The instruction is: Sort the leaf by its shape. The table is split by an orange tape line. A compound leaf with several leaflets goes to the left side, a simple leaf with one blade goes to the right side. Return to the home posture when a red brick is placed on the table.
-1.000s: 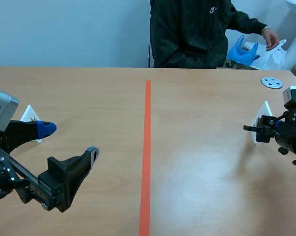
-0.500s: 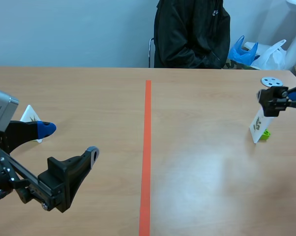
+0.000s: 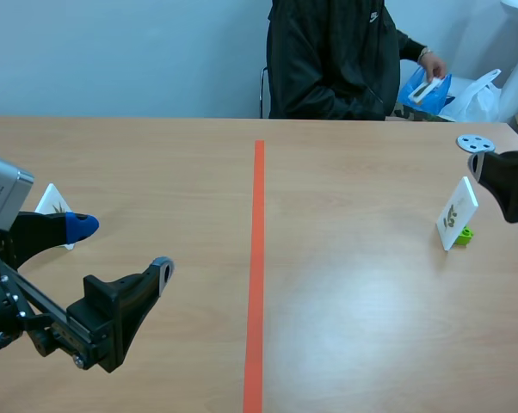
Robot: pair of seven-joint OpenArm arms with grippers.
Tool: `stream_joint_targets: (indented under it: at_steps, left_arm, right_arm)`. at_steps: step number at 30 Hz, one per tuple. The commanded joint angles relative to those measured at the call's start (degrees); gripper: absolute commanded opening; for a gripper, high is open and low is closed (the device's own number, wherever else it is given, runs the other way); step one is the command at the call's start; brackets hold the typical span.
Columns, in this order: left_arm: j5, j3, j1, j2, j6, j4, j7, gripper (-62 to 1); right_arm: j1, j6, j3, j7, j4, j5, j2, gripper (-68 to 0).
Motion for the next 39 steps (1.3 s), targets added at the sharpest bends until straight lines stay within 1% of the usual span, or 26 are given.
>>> stream_joint_targets:
  at_steps: [1, 4, 6, 9, 12, 16, 18, 26, 29, 34, 39]
  left_arm:
    - [-0.5, -0.2, -0.2, 0.1, -0.2, 1.3, -0.8, 1.4]
    - [-0.5, -0.2, -0.2, 0.1, -0.4, 1.3, -0.8, 1.4]
    - [-0.5, -0.2, -0.2, 0.1, -1.2, 1.3, -0.7, 1.4]
    - [-0.5, -0.2, -0.2, 0.1, -1.2, 1.3, -0.2, 1.4]
    - [-0.5, -0.2, -0.2, 0.1, -1.2, 1.3, -0.1, 1.4]
    - [-0.6, -0.2, -0.2, 0.1, -1.9, 1.3, -0.1, 1.4]
    - [-0.8, -0.2, -0.2, 0.1, -2.9, 1.3, 0.2, 1.4]
    - [-1.0, -0.1, -0.2, 0.1, -3.0, 1.4, 0.5, 1.4]
    - [-1.0, -0.1, -0.2, 0.1, -3.0, 1.4, 0.6, 1.4]
    - [-1.0, -0.1, -0.2, 0.1, -2.9, 1.4, 0.7, 1.4]
    - [-1.0, -0.1, -0.2, 0.1, -2.9, 1.4, 0.7, 1.4]
  right_arm:
    - [-2.7, 0.0, 0.7, 0.8, 2.8, 0.5, -0.4, -1.8]
    - [-8.7, 0.0, 0.7, 0.6, 9.3, 0.4, -2.3, -1.8]
    - [-11.8, 0.0, 0.7, 0.6, 12.4, 0.4, -3.8, -1.8]
    - [-15.8, 0.0, 0.7, 0.6, 16.4, 0.2, -6.1, -1.8]
    - [-18.4, 0.1, 0.7, 0.6, 19.1, -1.2, -7.7, -1.8]
    - [-19.6, 2.6, 0.6, -0.3, 20.5, -1.3, -8.8, -1.8]
    - [-19.7, 2.6, 0.4, -0.9, 20.7, -1.9, -9.2, -0.4]
    - [-19.2, 2.3, -3.2, -0.2, 20.6, -4.3, -9.3, 0.4]
    - [-19.2, 2.3, -4.2, 0.9, 20.5, -4.3, -9.3, 0.4]
    - [-19.2, 2.3, -4.3, 1.8, 20.5, -4.3, -9.3, 0.4]
    - [-19.2, 2.3, -4.3, 1.7, 20.5, -4.3, -9.3, 0.4]
